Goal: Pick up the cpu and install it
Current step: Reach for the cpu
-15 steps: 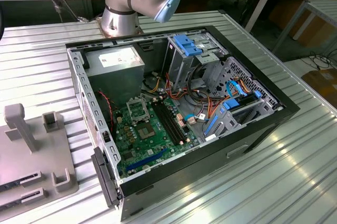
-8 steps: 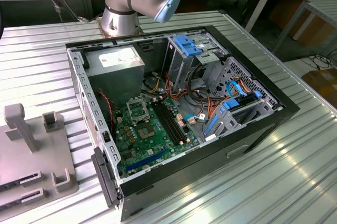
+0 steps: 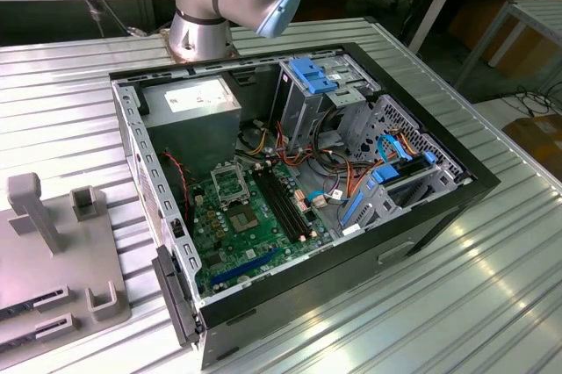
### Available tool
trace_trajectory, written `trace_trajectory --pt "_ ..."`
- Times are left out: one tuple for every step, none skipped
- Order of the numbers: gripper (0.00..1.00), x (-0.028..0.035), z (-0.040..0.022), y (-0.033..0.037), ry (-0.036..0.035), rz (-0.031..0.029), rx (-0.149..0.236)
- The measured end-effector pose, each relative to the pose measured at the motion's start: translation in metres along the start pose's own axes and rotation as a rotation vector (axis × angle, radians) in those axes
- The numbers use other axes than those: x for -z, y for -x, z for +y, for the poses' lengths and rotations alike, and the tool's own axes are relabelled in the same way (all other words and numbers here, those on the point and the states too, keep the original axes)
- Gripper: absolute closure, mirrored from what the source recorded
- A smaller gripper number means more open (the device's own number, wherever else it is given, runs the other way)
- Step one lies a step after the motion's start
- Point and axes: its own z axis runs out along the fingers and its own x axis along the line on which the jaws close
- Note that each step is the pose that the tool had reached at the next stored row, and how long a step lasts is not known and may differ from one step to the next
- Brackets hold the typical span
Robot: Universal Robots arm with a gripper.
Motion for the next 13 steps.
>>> trace_trajectory --pt "0.89 0.0 -0.0001 -0.0012 0.0 0.0 0.0" --pt "0.89 -0.0001 -0.0001 -0.0021 0.0 0.0 0.0" --pt "0.89 -0.0002 -0.0002 -0.003 0.0 0.0 0.0" --pt "0.89 -0.0002 -0.0003 -0.0039 0.0 0.0 0.0" --pt "0.89 -0.0002 -0.0003 -0.0047 0.0 0.0 0.0" --pt "0.89 -0.0003 -0.0004 -0.0056 0.0 0.0 0.0" --pt "0.89 -0.0003 -0.0005 -0.0063 0.0 0.0 0.0" --pt "0.89 -0.0004 -0.0005 -0.0071 0.0 0.0 0.0" --pt "0.89 -0.0004 -0.0006 -0.0077 0.0 0.0 0.0" --pt "0.89 -0.0004 -0.0007 -0.0084 0.0 0.0 0.0" --pt "0.89 -0.0005 -0.0007 -0.0091 0.0 0.0 0.0" --pt "0.89 -0.0006 -0.0008 -0.0096 0.0001 -0.0001 0.0" --pt "0.89 -0.0005 -0.0008 -0.0103 0.0 0.0 0.0"
